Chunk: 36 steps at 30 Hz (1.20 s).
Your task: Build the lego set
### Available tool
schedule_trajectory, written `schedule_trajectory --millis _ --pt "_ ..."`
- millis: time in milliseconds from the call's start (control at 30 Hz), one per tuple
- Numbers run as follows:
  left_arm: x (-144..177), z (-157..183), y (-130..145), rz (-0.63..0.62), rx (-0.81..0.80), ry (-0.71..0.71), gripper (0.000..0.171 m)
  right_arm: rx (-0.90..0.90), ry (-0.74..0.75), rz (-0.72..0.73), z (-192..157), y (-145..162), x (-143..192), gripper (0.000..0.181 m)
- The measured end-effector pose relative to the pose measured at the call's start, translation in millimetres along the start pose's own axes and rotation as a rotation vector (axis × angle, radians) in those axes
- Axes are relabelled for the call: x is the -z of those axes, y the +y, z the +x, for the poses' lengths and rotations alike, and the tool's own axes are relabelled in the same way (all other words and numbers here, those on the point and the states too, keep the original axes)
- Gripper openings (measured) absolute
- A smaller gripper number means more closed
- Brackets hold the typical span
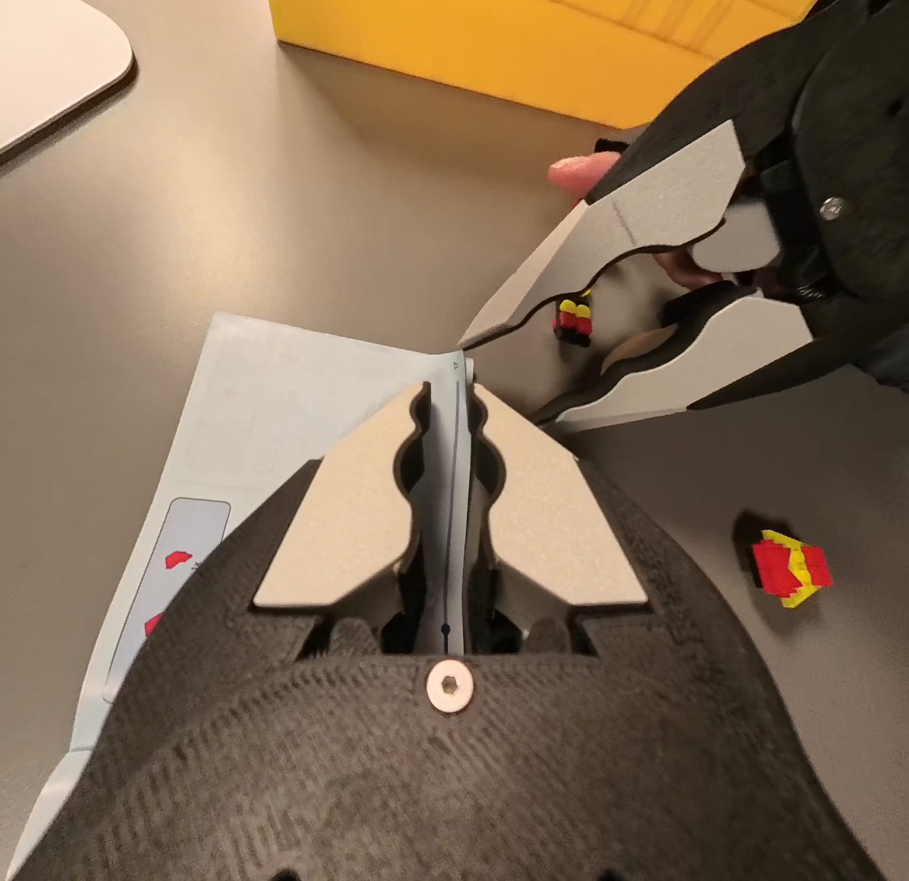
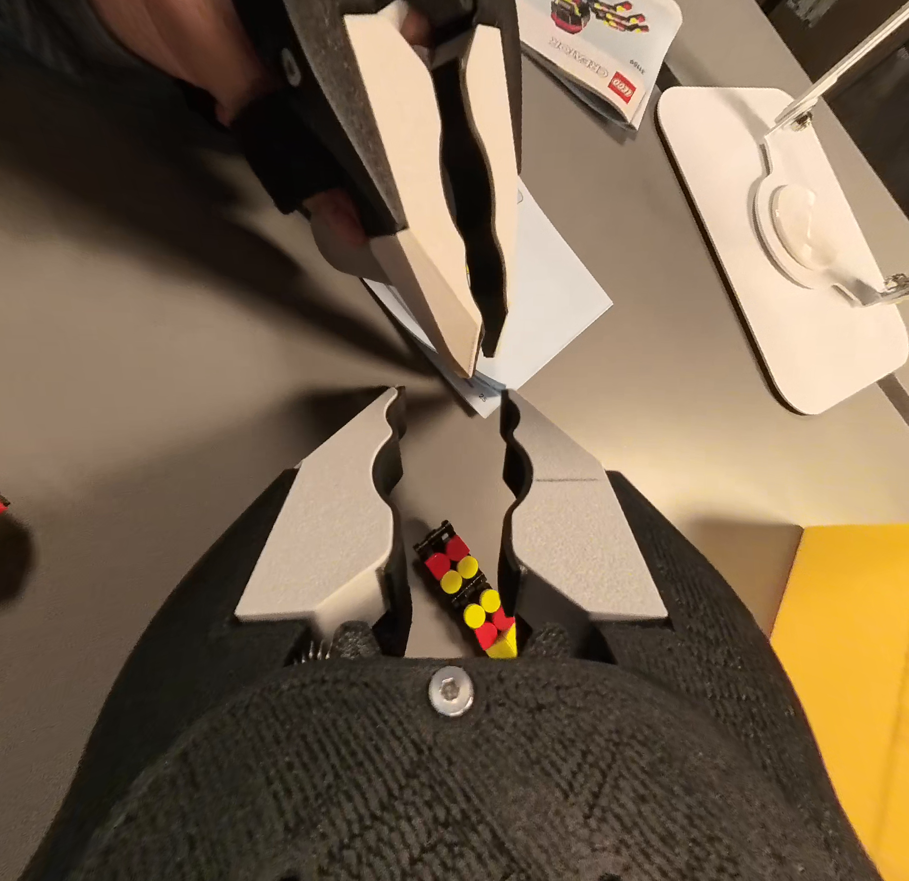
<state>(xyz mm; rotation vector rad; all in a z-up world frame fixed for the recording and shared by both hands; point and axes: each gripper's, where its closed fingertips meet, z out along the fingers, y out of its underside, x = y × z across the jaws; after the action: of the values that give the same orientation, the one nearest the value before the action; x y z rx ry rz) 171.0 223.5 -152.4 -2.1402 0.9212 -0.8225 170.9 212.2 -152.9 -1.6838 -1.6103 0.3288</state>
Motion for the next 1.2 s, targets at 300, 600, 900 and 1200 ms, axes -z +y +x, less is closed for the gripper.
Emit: schedule_trajectory --millis 300,600,900,1200 --pt "0 0 0 0.001 0.003 0.001 0.013 0.009 -0.012 -0.004 -1 1 0 0.030" --pt "0 0 0 0.002 0.007 0.003 0.013 0.004 0.039 0.004 7 0 2 0.027" --pt "0 -1 0 0.001 0.005 0.001 0.013 -0.015 0.027 0.010 6 0 -2 0.032" --pt "0 -1 0 0.002 0.009 0.002 0.012 -0.025 -0.006 0.018 1 0 -3 0.026"
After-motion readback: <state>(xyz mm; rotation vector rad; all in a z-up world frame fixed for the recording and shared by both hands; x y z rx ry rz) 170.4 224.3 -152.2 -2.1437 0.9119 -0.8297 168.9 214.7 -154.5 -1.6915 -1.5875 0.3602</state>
